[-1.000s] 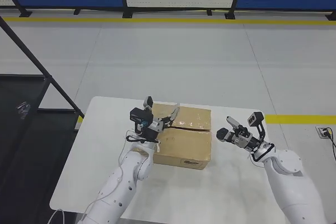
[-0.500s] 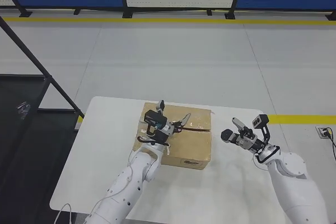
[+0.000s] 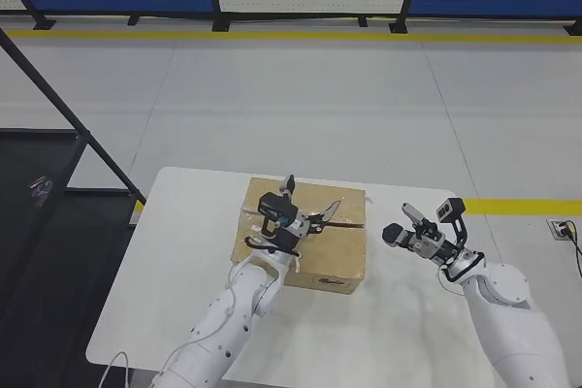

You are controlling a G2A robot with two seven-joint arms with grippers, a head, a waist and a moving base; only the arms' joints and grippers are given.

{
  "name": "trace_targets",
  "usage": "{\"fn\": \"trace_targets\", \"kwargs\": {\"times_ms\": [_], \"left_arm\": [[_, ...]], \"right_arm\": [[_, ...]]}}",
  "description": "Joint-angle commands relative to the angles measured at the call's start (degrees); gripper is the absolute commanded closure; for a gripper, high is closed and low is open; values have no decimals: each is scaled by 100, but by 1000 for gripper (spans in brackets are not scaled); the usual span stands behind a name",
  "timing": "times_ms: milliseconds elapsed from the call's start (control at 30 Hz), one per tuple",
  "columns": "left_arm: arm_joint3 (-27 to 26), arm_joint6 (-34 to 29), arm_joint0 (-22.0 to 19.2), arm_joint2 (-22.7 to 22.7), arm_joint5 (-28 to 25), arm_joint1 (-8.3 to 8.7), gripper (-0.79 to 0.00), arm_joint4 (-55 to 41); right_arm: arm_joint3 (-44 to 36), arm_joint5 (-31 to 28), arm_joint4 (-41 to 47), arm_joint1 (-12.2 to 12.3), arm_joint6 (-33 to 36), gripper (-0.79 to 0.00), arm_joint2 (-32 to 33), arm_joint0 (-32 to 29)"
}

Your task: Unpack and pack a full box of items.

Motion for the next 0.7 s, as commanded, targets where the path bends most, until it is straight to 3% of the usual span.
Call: {"fn": "trace_targets", "kwargs": {"times_ms": [0,433,667], "left_arm": [[-15,-30,9,-7,-91,-4,-785,12],[22,-72,20,-10,-299,-60,-785,133],[-929,83,313,-670,-600,91,-785,-50]], "right_arm": [[-2,-6,5,2,-11,-785,-10,-1],[-76,-26,48,33,-72,-785,-5,-92],[-310,-563,7,65,-265,-785,130,-220]]}}
